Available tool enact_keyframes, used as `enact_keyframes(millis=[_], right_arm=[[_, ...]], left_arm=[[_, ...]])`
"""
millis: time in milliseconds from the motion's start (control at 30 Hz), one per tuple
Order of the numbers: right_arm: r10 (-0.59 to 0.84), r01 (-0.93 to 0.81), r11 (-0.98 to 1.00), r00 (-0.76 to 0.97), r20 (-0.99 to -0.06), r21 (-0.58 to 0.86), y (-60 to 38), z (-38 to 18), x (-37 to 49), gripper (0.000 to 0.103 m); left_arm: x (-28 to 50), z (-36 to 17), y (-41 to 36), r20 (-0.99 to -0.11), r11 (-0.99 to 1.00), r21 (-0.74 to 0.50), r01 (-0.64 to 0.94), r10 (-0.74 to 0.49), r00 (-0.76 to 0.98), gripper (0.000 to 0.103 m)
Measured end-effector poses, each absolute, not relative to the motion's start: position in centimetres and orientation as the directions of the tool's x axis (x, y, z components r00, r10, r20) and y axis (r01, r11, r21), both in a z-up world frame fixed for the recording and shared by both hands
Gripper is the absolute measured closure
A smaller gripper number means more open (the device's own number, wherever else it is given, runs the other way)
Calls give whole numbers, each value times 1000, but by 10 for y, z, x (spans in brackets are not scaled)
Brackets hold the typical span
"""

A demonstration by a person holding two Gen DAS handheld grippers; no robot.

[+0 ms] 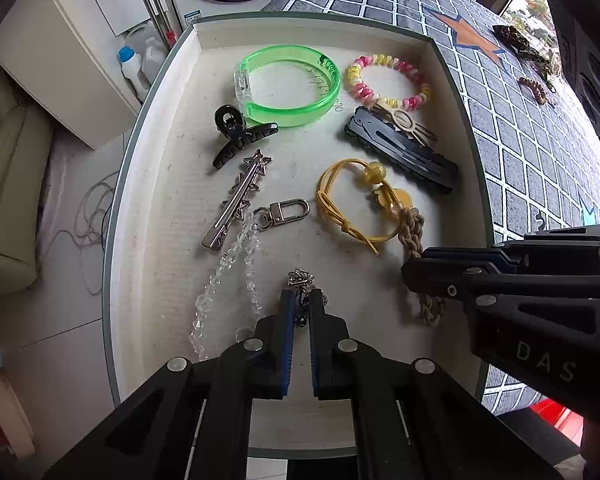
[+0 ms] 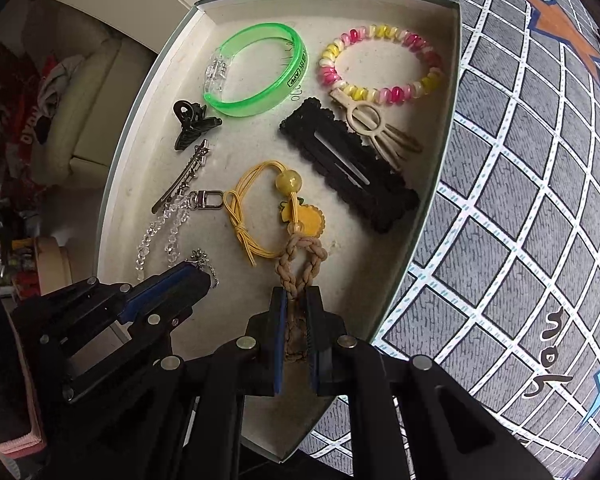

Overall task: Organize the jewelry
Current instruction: 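Carry the silver charm and braided bracelet to the tray and open both tools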

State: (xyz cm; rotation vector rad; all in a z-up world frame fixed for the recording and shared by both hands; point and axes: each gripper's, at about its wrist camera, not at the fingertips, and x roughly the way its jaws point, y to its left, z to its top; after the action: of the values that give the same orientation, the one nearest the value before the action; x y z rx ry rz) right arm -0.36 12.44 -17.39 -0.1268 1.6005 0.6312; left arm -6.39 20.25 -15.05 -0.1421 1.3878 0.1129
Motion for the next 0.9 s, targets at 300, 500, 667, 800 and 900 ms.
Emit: enact_keyframes(millis=[300, 500, 667, 800, 900], right_arm=[[289, -438, 836, -161, -944, 331, 125, -173, 3, 72], [305, -426, 840, -146, -941, 338, 122, -166, 7, 71], [320, -446, 832, -101, -942, 330, 118, -144, 12, 71], [311, -447, 841, -64, -948, 306, 109, -130, 13, 71], [309, -431, 851, -53, -950, 301, 97, -121, 11, 70]], left_arm=[[-73, -150, 211, -983, 977, -93, -191, -60, 172, 90], [-72, -150, 211, -984, 977, -102, -186, -71, 163, 90], [-66, -152, 204, -987, 983, -73, -170, -47, 154, 90], [-64, -152, 201, -989, 986, -49, -162, -25, 145, 90], [-63, -153, 199, -990, 987, -40, -157, -18, 139, 90]])
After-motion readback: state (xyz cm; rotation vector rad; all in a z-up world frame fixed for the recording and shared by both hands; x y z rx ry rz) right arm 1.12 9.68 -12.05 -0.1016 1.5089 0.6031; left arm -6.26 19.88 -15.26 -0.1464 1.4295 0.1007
